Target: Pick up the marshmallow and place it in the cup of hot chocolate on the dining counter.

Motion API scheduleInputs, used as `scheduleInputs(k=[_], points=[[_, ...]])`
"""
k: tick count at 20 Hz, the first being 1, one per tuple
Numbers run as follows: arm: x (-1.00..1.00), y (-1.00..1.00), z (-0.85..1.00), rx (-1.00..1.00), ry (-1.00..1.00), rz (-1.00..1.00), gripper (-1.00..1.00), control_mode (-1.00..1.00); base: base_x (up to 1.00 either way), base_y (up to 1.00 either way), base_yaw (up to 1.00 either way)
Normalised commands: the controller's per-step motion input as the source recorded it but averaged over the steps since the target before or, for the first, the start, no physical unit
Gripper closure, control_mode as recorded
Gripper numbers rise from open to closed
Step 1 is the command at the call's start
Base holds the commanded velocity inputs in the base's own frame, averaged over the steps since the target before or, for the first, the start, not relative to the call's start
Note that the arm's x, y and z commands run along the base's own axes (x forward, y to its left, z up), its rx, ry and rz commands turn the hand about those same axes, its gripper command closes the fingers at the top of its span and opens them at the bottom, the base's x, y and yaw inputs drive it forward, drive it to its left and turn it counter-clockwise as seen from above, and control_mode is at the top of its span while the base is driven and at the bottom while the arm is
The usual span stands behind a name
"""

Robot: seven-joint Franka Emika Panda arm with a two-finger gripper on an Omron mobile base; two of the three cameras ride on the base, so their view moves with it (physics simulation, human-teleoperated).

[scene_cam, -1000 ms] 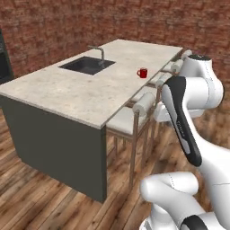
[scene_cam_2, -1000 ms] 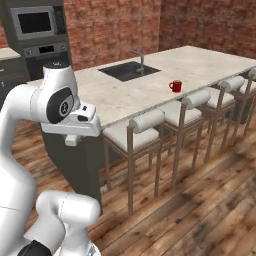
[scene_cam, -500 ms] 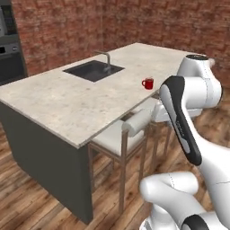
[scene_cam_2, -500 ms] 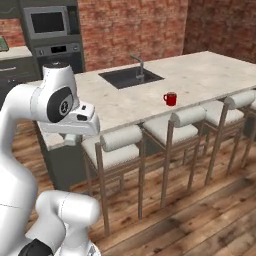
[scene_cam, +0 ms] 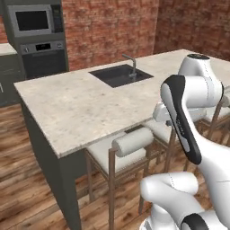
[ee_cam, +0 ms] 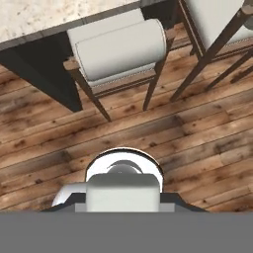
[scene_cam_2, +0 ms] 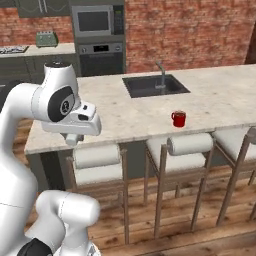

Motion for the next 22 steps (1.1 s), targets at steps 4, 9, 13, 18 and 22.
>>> scheduleInputs(k=[4, 9, 13, 18, 22], points=[[0.00, 0.00, 0.00, 0.00, 0.00, 0.00, 1.00, 1.00, 0.08, -1.00, 0.45], [0.00, 0.00, 0.00, 0.00, 0.00, 0.00, 1.00, 1.00, -0.11, -1.00, 0.27], [0.00, 0.00, 0.00, 0.00, 0.00, 0.00, 1.00, 1.00, 0.03, -0.99, 0.17], [0.00, 0.00, 0.00, 0.00, 0.00, 0.00, 1.00, 1.00, 0.39, -0.56, 0.09], [0.00, 0.00, 0.00, 0.00, 0.00, 0.00, 1.00, 1.00, 0.65, -0.10, 0.06]])
